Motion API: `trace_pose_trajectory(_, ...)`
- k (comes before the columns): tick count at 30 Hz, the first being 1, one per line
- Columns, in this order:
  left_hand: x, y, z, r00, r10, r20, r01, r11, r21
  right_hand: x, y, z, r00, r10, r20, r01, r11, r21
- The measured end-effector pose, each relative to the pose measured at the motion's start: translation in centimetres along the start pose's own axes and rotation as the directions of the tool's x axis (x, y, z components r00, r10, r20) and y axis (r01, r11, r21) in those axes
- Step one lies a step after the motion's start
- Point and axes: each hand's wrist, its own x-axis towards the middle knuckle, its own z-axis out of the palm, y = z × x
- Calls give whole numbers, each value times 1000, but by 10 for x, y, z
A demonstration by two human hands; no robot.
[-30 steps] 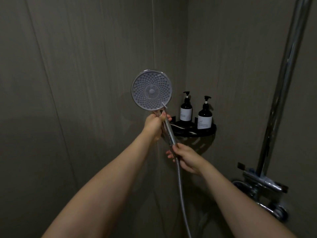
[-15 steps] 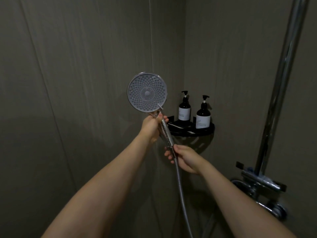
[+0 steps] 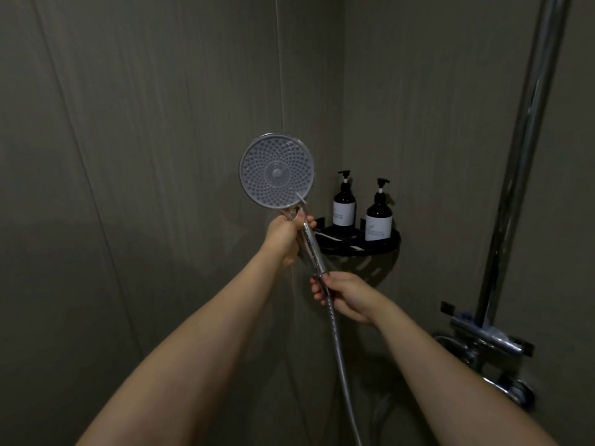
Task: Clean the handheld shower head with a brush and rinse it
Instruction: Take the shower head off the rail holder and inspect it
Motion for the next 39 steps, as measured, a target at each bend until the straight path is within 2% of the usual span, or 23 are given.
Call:
trace_pose_trajectory(2, -1, 0, -1, 1000, -6, 9, 6, 1000, 7, 2, 1, 3, 1000, -16, -25, 13, 995, -100)
trace_pose_trajectory(4, -2, 0, -2, 1000, -6, 24, 6, 1000, 25, 7, 5, 4, 997, -35, -66, 28, 994, -110)
trace_pose_trajectory(6, -2, 1, -2, 1000, -3, 30, 2, 1000, 31, 7, 6, 6, 997, -42, -71, 41, 999, -15)
trace_pose_trajectory(8, -1, 2, -2, 1000, -2, 31, 1, 999, 34, 5, 5, 8, 1000, -14, -20, 18, 985, 171)
trace_pose_trajectory(10, -1, 3, -2, 1000, 0, 29, -1, 1000, 23, 3, 3, 6, 1000, 13, 14, -16, 974, 228)
trace_pose_trajectory(16, -1, 4, -3, 1000, -6, 15, 6, 1000, -4, 8, 5, 10, 997, -38, -62, 39, 999, 16)
trace_pose_trajectory(18, -1, 3, -3, 1000, -5, 21, 5, 1000, -8, 8, 6, 10, 995, -59, -85, 62, 997, 40)
trace_pose_trajectory(22, 1, 3, -5, 1000, -9, 28, 9, 1000, -1, 3, 0, 11, 1000, -3, -7, 5, 979, 205)
trace_pose_trajectory(26, 2, 4, -4, 999, 0, 33, 0, 1000, 10, 2, 0, 11, 999, -24, -27, 27, 995, 97)
trace_pose_trajectory(30, 2, 3, -1, 999, 22, 50, -24, 999, 34, 5, 4, 14, 990, -96, -106, 92, 995, -42)
trace_pose_trajectory(32, 1, 3, -1, 999, 19, 47, -20, 999, 31, 5, 5, 14, 988, -116, -105, 115, 993, -16)
trace_pose_trajectory(35, -1, 3, -2, 999, 18, 39, -18, 1000, 12, 0, 1, 11, 998, -48, -26, 52, 985, 167)
trace_pose_trajectory(39, -2, 2, -3, 999, 17, 44, -17, 1000, 5, 0, 2, 9, 998, -56, -40, 58, 997, 56)
